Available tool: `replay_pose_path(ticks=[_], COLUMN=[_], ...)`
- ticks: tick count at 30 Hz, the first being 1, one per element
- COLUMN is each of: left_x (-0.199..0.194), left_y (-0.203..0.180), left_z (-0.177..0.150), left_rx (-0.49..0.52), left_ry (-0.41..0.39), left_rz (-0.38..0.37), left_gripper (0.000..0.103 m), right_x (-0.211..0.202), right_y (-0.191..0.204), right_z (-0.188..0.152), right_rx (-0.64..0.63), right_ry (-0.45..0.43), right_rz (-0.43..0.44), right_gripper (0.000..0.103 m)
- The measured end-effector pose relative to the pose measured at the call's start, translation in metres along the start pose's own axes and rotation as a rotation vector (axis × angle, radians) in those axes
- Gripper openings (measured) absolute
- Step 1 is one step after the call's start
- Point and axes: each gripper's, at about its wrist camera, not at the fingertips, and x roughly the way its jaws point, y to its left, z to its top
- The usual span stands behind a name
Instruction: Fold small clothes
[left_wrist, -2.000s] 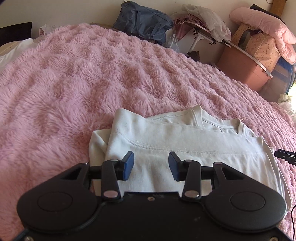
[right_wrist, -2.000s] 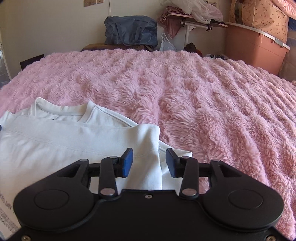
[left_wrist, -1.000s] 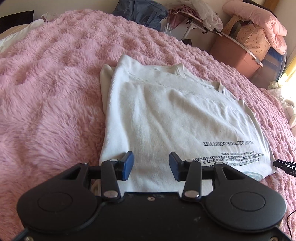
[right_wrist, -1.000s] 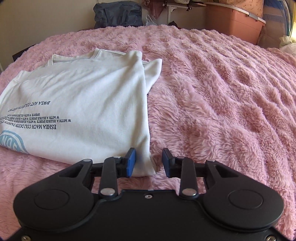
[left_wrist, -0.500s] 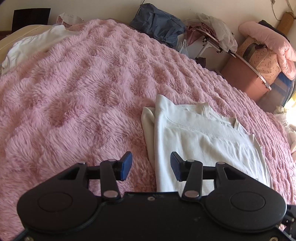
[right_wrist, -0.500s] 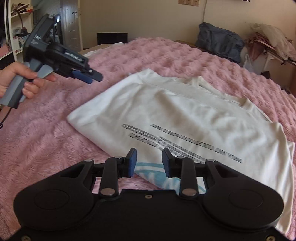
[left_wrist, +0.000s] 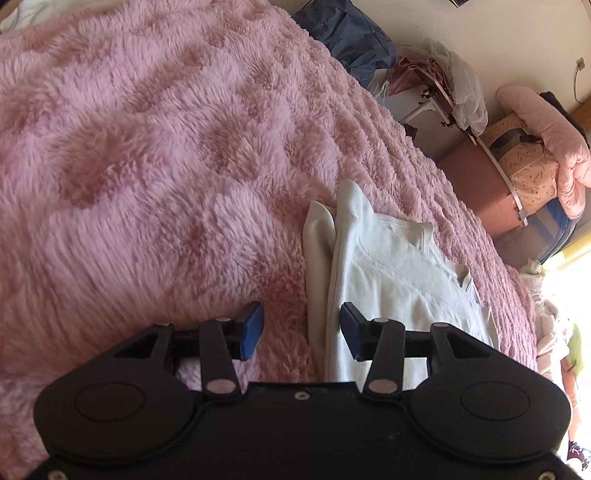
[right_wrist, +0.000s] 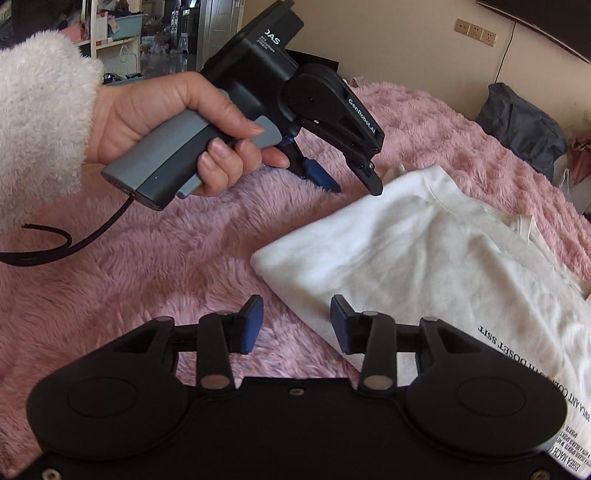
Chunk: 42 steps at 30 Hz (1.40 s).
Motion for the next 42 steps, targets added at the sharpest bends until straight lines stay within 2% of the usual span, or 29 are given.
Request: replay_pose_path(ticks=[7,14,19,22,23,24,25,27,31,37,42], left_x=[0.015,0.042,0.064,0.068,0.069,0.069,0.069,0.071,0.064,0.051,0.049], left_y=[0.002,0.009,0.01,0.006,0.003,0.0,-0.001,0.0,-0.007,-0.035,-0.09], left_z=[0.014,0.032,0.038,0.04,0.04,0.041,0.042,0.043,0.046,0.057,0.062], left_rx=[-0.049,-0.168,-0.224,-0.195,-0.177,-0.158,-0.147,-0.166,-0.156,-0.146,-0.077], left_ry=[0.0,0.038,0.069,0.075,0.081,0.082,0.082,0.081,0.063,0.054,0.053], left_rz=[-0.064,-0.199,-0.247,-0.256,-0.252,-0.244,-0.229,-0.236,-0.26,-0.304,-0.329], left_gripper=[0.048,0.048,0.046,0.04,0.036,0.021,0.01,0.01,0.008,0.008,0.007], right_x=[0.013,0.025,0.033,0.032,0.032,0.032,0.03,0.027,0.019,-0.006,-0.04], right_y=[0.019,0.043,0.051,0.056,0.057,0.057,0.058,0.061,0.058,0.043,0.024], right_z=[0.004,0.007,0.009,0.008,0.008,0.008,0.008,0.008,0.01,0.017,0.015], right_rx=[-0.136,-0.31,-0.349,-0.365,-0.367,-0.366,-0.361,-0.35,-0.317,-0.202,-0.112], right_ry=[0.018,-0.005,0.021,0.015,0.011,0.009,0.006,0.009,-0.01,-0.089,-0.167], right_rz=[-0.091,-0.231,-0.257,-0.272,-0.278,-0.279,-0.276,-0.275,-0.273,-0.27,-0.305], right_gripper=[0.04,0.043,0.044,0.043,0.043,0.041,0.029,0.019,0.011,0.007,0.006])
